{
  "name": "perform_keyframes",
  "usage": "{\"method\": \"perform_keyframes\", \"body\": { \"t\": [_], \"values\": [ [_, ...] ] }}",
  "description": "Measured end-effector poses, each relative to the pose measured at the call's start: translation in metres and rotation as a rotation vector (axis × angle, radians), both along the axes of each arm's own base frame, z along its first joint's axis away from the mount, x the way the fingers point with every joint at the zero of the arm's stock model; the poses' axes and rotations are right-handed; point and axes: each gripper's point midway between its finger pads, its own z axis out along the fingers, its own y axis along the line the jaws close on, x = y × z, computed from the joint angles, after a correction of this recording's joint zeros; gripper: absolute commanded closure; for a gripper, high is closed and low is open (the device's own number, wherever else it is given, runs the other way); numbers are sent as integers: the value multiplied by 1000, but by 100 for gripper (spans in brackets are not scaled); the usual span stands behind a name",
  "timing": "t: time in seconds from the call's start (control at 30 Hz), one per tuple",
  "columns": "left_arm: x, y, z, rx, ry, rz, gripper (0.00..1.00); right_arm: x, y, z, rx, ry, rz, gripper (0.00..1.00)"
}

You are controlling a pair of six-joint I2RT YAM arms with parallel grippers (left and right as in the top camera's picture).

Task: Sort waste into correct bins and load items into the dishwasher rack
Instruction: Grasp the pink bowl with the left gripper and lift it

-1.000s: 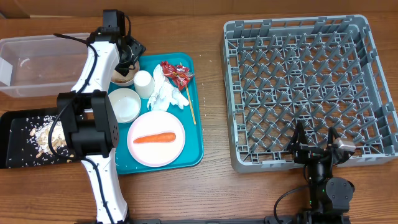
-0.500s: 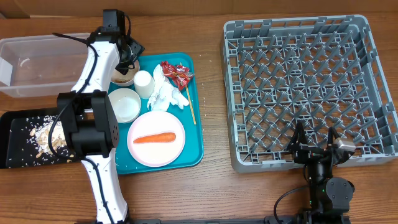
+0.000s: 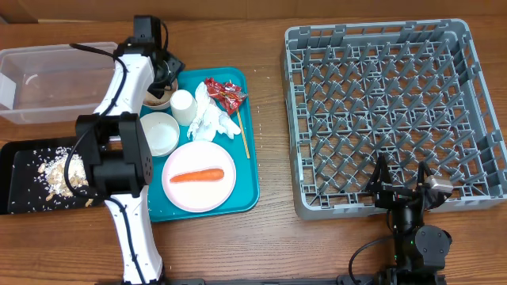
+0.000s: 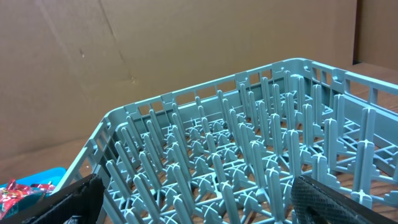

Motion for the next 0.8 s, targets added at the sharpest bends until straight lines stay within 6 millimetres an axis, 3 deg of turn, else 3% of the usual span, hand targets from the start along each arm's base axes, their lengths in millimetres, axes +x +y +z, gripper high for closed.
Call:
{"method": "perform_keyframes", "body": {
  "t": [0.2,0.47,0.8],
  "values": [
    [-1,1,-4,3,8,2,48,0,0,0,0,0,0,0],
    [-5,1,-4,7,31,-3,56,0,0,0,0,0,0,0],
    [4,-2,18,19,1,-33,70,0,0,0,0,0,-1,0]
  ]
}}
